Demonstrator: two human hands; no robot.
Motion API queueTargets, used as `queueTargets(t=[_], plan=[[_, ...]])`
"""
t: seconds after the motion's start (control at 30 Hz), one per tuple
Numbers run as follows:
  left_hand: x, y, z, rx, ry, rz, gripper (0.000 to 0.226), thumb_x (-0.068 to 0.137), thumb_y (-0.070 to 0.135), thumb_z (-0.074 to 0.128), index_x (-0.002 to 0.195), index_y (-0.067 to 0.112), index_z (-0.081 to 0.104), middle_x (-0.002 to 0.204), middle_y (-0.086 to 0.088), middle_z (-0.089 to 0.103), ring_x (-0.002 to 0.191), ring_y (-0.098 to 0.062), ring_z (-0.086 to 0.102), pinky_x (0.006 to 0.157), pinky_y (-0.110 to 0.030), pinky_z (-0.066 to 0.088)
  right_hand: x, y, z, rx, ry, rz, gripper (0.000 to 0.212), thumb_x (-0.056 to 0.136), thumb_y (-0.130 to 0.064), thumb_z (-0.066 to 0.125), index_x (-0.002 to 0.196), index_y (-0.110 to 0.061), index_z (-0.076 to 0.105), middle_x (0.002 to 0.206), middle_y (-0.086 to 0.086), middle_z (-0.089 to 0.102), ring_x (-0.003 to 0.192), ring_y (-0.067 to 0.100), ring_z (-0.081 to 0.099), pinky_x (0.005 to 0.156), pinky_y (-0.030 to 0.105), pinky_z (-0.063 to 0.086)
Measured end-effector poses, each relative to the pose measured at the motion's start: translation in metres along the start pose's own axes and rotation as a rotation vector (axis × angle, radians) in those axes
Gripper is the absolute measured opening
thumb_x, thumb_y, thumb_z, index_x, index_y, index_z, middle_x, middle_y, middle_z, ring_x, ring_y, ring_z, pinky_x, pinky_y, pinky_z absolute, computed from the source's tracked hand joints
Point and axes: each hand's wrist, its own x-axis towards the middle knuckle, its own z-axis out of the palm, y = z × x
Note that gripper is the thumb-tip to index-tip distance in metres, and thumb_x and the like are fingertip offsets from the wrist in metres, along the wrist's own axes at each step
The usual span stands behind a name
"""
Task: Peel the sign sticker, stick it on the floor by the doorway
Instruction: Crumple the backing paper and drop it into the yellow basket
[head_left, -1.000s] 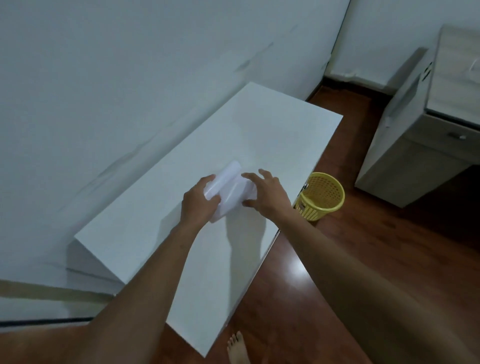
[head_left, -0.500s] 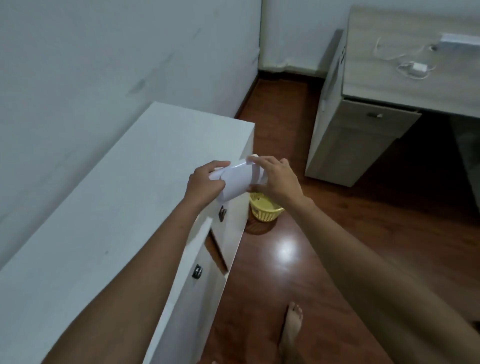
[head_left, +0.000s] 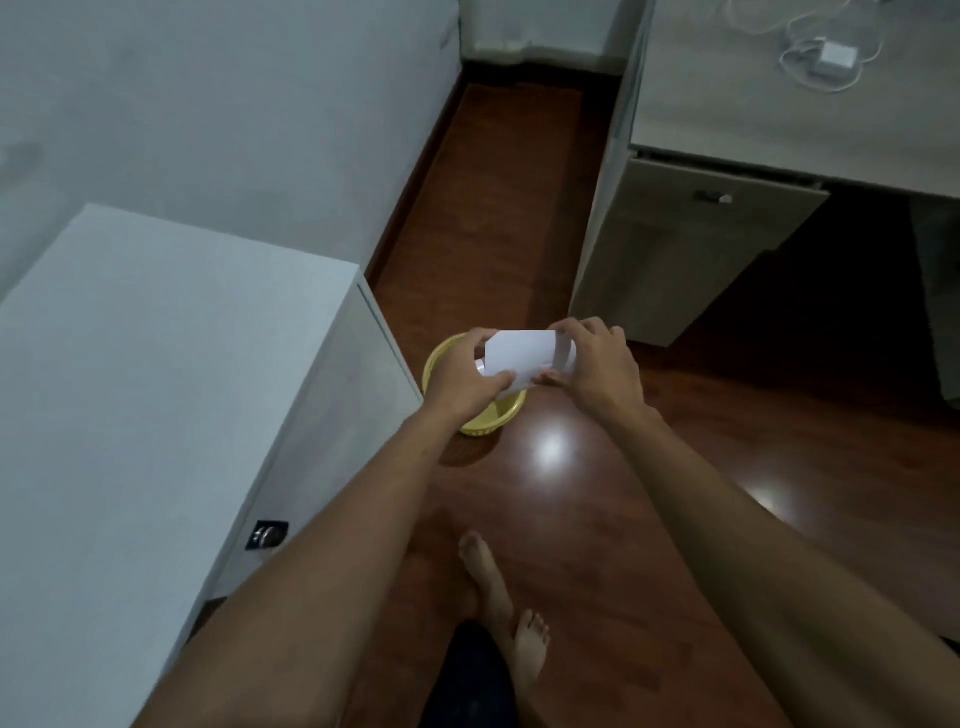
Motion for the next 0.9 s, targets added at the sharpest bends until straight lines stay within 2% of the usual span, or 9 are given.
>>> queueTargets(t=[0.07,0.13,0.43,0.5,0.6,0.77,0.9], plan=[[0.027,-0.021,0.018,0.008,-0.002,-0.042,0.051,0.075,0.021,0.078,0.122,0.02,0.06,0.107,0.008,0.059,0.098,-0.012,0.055,0.067,-0.013,0.04,0.024,0.014,0.024,0.007,-0.055,0.023,0.068,0.071,-0.047,0.085,0.13,-0.027,0.058,0.127,0.005,0.06,0.111,0.031,0.05,0.085,0.041,0.048],[0.054,-0.048,0.033,0.031,-0.003,-0.103,0.052,0.075,0.021,0.079,0.124,0.017,0.06,0.11,0.002,0.061,0.097,-0.013,0.052,0.074,-0.023,0.04,0.052,0.025,0.052,0.009,-0.13,0.022,0.065,0.073,-0.044,0.085,0.13,-0.027,0.058,0.128,0.005,0.059,0.112,0.032,0.048,0.084,0.04,0.047],[0.172,-0.191,0.099,0.115,-0.013,-0.359,0.05,0.071,0.011,0.08,0.118,0.017,0.063,0.119,-0.007,0.066,0.108,-0.026,0.06,0.087,-0.033,0.05,0.166,0.065,0.208,0.045,-0.393,0.033,0.051,0.083,-0.023,0.079,0.131,-0.027,0.06,0.134,0.005,0.059,0.123,0.032,0.05,0.093,0.04,0.048],[0.194,-0.226,0.119,0.141,-0.008,-0.376,0.051,0.07,0.009,0.08,0.118,0.015,0.064,0.121,-0.008,0.065,0.111,-0.027,0.059,0.09,-0.033,0.048,0.186,0.079,0.246,0.021,-0.421,0.017,0.05,0.085,-0.021,0.077,0.132,-0.026,0.059,0.136,0.006,0.057,0.125,0.032,0.048,0.095,0.039,0.046],[0.221,-0.278,0.148,0.184,-0.026,-0.388,0.05,0.071,0.008,0.077,0.119,0.013,0.065,0.12,-0.011,0.063,0.112,-0.027,0.058,0.087,-0.027,0.043,0.213,0.102,0.302,0.0,-0.458,-0.015,0.049,0.088,-0.018,0.074,0.133,-0.026,0.058,0.138,0.004,0.056,0.124,0.031,0.048,0.095,0.039,0.046],[0.247,-0.345,0.189,0.165,-0.004,-0.431,0.052,0.068,0.005,0.073,0.119,0.01,0.065,0.117,-0.013,0.066,0.109,-0.03,0.06,0.09,-0.034,0.048,0.244,0.138,0.379,0.005,-0.528,-0.069,0.05,0.089,-0.016,0.072,0.136,-0.026,0.058,0.144,0.002,0.053,0.129,0.029,0.05,0.097,0.038,0.047],[0.252,-0.375,0.208,0.163,0.062,-0.534,0.068,0.069,0.007,0.076,0.133,0.012,0.055,0.132,-0.01,0.057,0.12,-0.025,0.055,0.088,-0.03,0.046,0.255,0.157,0.411,-0.019,-0.671,-0.153,0.065,0.092,-0.019,0.072,0.15,-0.027,0.045,0.166,0.003,0.027,0.148,0.026,0.032,0.11,0.04,0.042]])
